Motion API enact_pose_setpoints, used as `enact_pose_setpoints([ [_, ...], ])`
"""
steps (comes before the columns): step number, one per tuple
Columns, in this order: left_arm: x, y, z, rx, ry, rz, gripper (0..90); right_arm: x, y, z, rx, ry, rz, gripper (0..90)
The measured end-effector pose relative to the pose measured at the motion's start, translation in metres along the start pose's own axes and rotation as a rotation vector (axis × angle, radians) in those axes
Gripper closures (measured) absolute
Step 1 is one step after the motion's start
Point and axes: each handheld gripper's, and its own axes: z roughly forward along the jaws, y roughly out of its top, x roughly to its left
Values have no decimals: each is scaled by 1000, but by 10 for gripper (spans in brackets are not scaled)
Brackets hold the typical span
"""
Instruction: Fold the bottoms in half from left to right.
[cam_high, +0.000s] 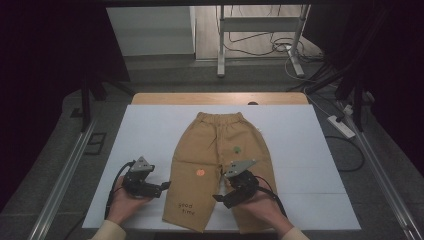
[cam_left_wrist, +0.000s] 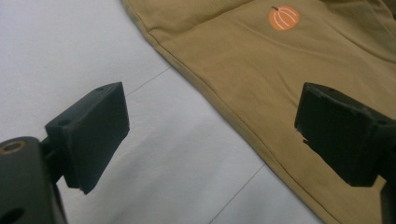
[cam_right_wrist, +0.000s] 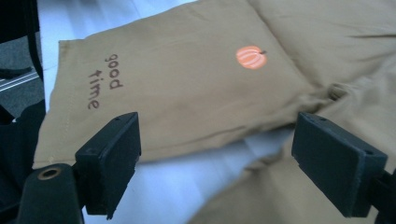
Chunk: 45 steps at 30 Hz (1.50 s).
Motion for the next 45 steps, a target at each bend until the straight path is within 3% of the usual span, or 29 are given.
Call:
enact_pose_setpoints([
  [45, 4, 1, 2, 0, 6, -6, 101, 51, 36, 68, 45, 134, -116, 160],
])
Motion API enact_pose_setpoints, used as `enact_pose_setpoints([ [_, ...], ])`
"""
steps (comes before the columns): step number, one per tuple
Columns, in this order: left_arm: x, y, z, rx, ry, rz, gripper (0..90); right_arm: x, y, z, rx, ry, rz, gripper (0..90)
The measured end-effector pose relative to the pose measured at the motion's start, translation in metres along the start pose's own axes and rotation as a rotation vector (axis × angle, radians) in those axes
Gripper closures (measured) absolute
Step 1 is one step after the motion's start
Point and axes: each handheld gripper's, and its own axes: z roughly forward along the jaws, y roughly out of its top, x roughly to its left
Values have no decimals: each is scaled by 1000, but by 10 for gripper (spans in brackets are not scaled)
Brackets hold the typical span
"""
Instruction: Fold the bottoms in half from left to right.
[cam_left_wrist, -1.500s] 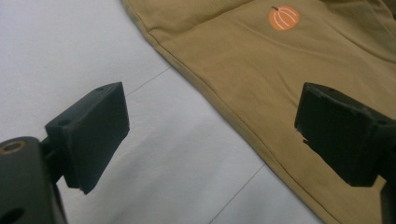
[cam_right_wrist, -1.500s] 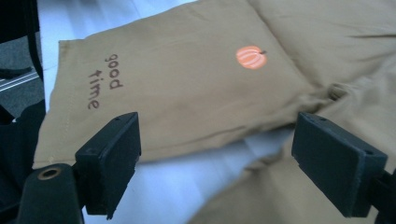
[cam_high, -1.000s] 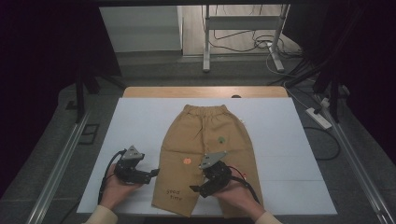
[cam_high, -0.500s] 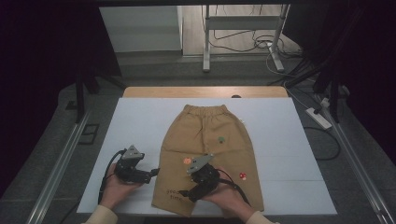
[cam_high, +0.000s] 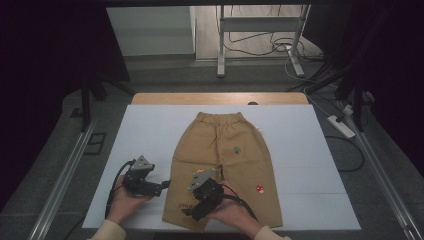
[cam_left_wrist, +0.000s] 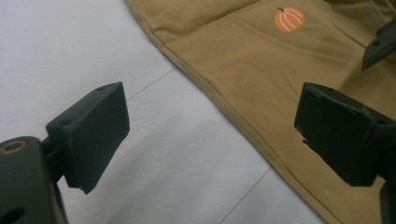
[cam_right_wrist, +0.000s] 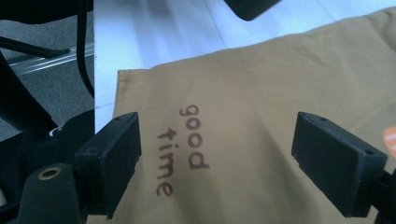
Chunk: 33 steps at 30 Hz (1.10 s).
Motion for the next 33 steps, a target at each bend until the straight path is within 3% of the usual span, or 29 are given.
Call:
enact_pose_setpoints([
  [21, 4, -1, -2, -12, 12, -22, 101, 34, 21, 33, 22, 71, -87, 217],
  [26, 6, -1, -1, -2, 13, -22, 101, 38, 23, 40, 26, 70, -98, 225],
  [33, 8, -2, -3, -11, 23, -34, 101, 44, 25, 51, 57, 32, -133, 231],
])
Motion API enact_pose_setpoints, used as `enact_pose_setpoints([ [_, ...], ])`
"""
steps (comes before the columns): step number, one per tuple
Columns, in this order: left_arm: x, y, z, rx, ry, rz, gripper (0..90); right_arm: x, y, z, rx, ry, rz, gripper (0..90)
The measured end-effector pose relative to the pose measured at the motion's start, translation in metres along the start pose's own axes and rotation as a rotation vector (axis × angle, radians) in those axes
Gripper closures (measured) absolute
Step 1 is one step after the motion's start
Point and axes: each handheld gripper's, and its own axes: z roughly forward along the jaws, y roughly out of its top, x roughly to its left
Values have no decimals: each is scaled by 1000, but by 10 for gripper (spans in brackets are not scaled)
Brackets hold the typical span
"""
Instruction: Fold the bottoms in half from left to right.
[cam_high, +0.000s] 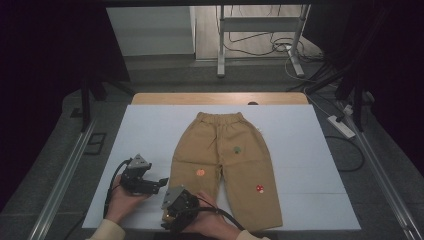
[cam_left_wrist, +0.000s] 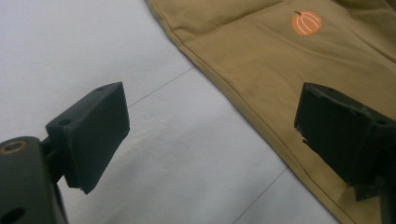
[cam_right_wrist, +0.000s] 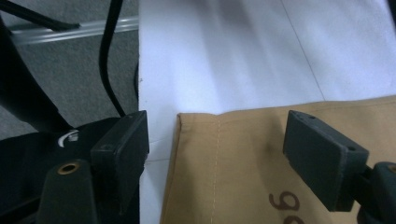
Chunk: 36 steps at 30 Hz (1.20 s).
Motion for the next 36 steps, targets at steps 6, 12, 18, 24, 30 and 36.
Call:
enact_pose_setpoints([
  [6, 0, 0, 0, -1, 1, -4, 101, 0, 2, 2, -6, -30, -2, 316],
  [12, 1, -1, -1, -1, 3, -2, 101, -5, 0, -7, 8, -56, 19, 691],
  [18, 2, -1, -1, -2, 3, -5, 101, -13, -7, -16, 20, -45, 40, 840],
  [24, 1, 0, -1, -2, 4, -5, 101, -17, -11, -25, -14, -13, 49, 844],
  [30, 1, 1, 1, 0, 4, -3, 103, -20, -14, -39, -46, 7, 57, 847],
  [36, -1, 7, 3, 0, 0, 2, 115, -20, -16, -45, -61, 16, 59, 848],
])
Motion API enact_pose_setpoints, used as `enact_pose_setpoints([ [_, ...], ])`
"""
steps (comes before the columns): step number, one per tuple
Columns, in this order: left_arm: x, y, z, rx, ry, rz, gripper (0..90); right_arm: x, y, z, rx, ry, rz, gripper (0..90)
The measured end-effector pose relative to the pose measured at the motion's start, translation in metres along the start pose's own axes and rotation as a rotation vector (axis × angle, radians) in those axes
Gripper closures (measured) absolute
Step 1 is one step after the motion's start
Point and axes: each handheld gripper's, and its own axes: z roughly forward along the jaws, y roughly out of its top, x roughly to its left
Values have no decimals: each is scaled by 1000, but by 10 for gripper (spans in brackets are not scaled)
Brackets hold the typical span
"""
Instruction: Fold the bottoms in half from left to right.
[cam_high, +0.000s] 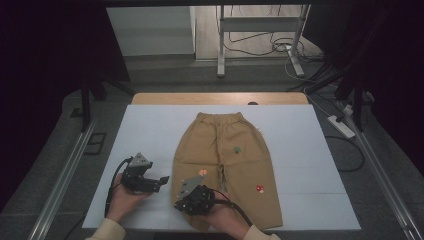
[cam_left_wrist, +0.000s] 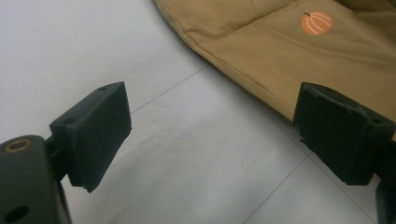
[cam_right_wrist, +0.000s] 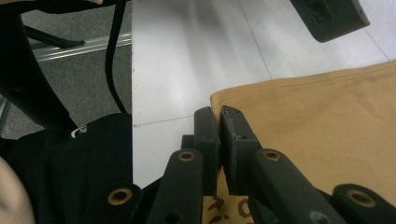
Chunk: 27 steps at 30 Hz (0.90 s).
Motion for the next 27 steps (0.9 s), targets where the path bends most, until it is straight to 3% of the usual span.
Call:
enact_pose_setpoints([
  [10, 0, 15, 6, -8, -4, 1, 121, -6, -7, -6, -10, 10, 25, 849],
  [27, 9, 41, 27, 19, -15, -6, 130, -4, -8, -6, -11, 13, 20, 850],
])
